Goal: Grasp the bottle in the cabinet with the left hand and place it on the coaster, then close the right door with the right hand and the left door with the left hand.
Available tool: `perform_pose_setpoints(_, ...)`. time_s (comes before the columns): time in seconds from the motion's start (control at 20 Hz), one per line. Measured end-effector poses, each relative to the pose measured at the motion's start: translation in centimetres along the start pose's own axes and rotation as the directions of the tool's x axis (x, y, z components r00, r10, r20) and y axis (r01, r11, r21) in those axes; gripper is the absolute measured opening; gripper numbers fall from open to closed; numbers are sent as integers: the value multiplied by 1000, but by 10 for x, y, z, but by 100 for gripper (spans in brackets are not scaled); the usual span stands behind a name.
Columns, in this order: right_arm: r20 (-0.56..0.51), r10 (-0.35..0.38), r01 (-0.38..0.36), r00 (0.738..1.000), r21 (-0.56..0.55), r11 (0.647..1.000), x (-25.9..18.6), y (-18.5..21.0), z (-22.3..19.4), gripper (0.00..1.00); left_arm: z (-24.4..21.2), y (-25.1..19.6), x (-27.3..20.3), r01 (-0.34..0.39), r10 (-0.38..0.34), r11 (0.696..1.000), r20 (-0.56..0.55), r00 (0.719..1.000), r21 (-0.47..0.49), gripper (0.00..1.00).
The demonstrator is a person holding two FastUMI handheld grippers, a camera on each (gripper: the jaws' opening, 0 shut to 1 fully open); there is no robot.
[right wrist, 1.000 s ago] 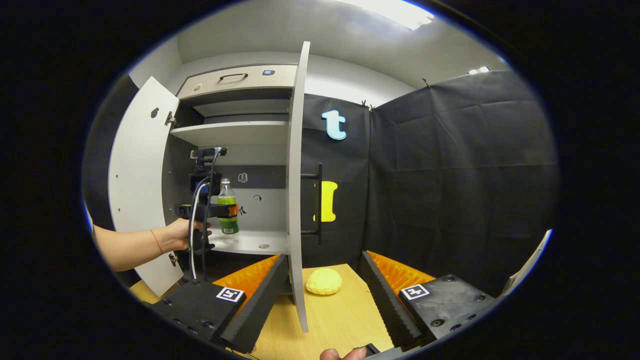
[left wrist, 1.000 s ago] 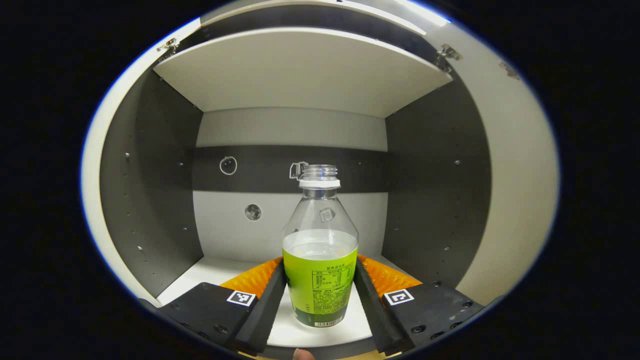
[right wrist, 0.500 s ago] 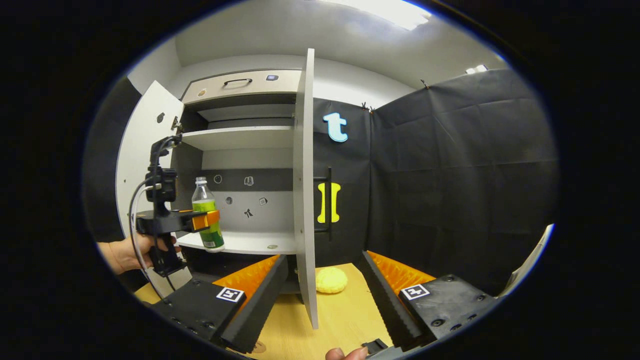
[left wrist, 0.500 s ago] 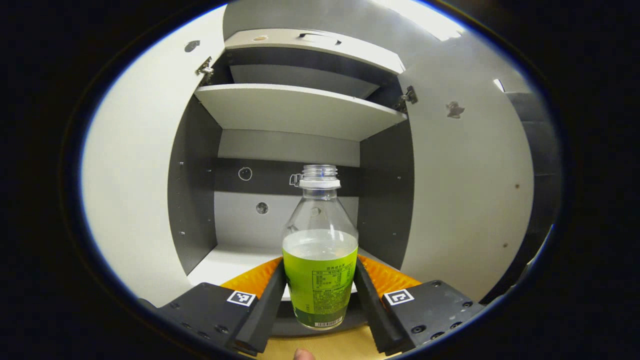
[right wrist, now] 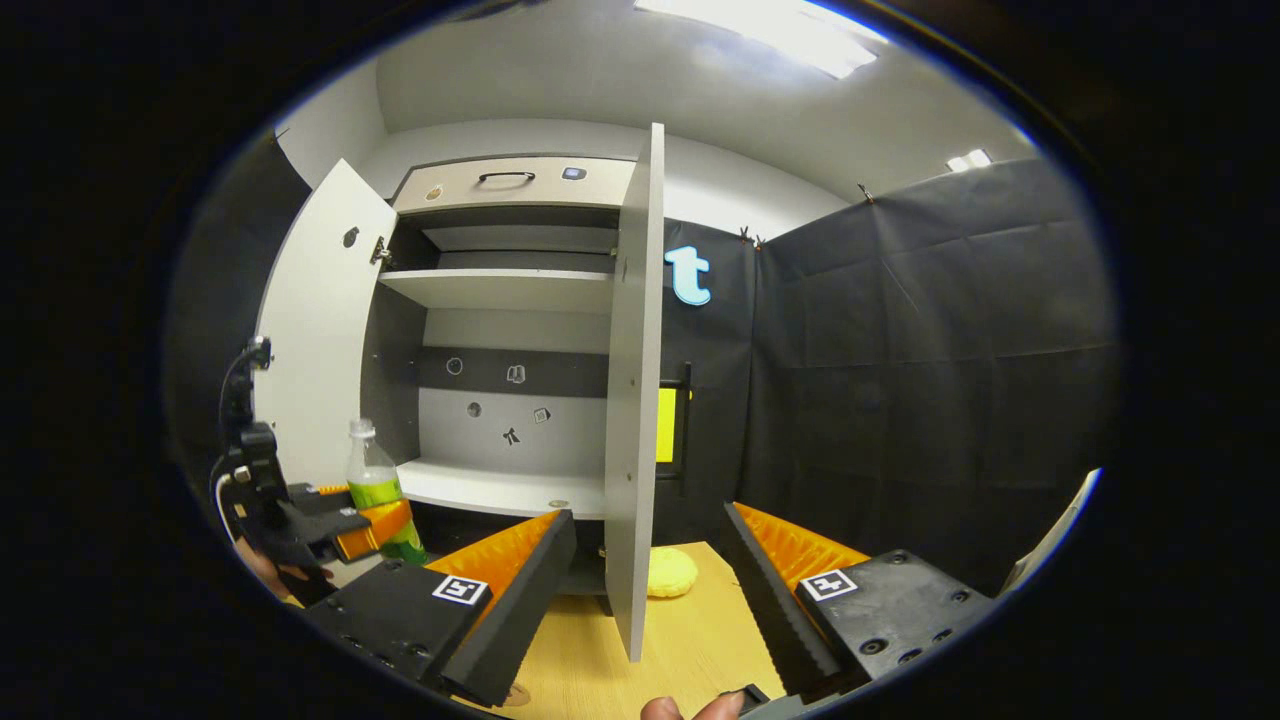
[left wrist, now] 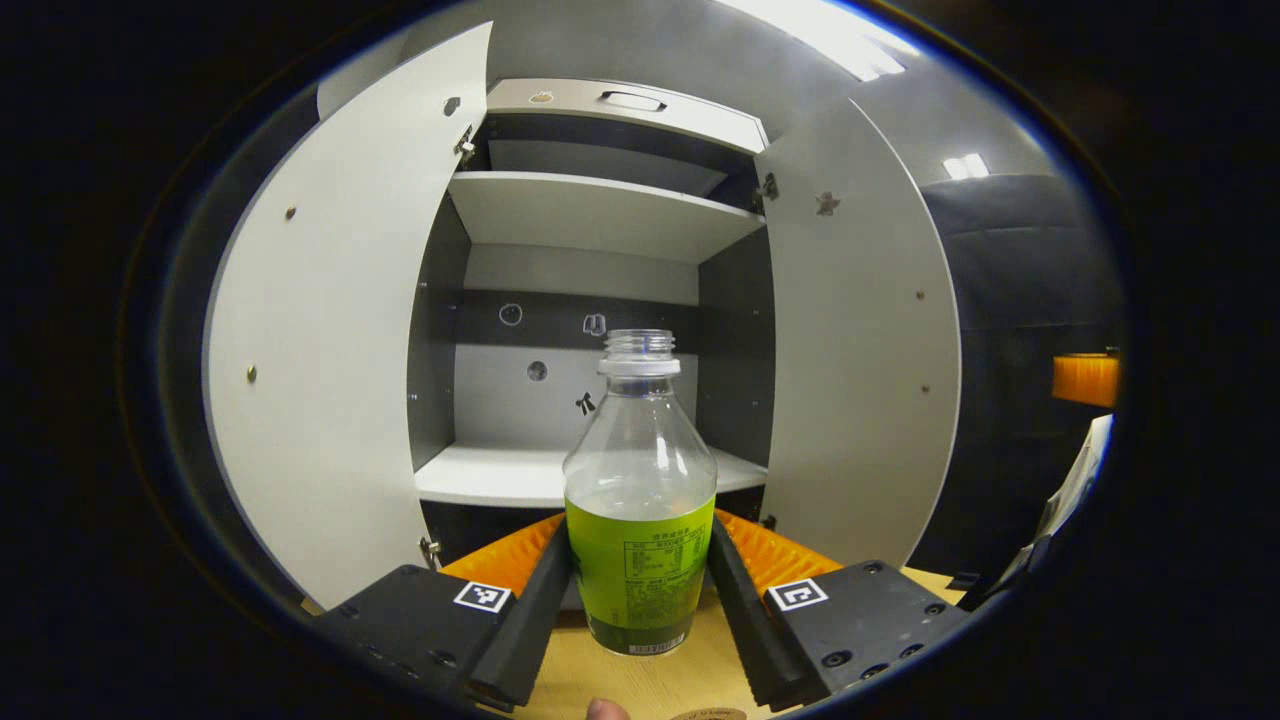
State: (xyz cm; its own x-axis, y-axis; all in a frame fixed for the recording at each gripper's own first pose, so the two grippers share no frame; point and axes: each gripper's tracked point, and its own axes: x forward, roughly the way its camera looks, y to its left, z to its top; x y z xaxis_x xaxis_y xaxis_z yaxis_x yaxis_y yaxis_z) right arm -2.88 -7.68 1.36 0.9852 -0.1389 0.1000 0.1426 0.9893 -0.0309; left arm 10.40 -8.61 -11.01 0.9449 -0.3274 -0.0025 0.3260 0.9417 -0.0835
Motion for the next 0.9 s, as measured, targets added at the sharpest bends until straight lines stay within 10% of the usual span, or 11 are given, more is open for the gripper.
perform_pose_setpoints(0.9,-30,9,-11,999,-73,997,-17,3,5,97,-211,-83,-56,179,-179,984,-89,980,-1,79)
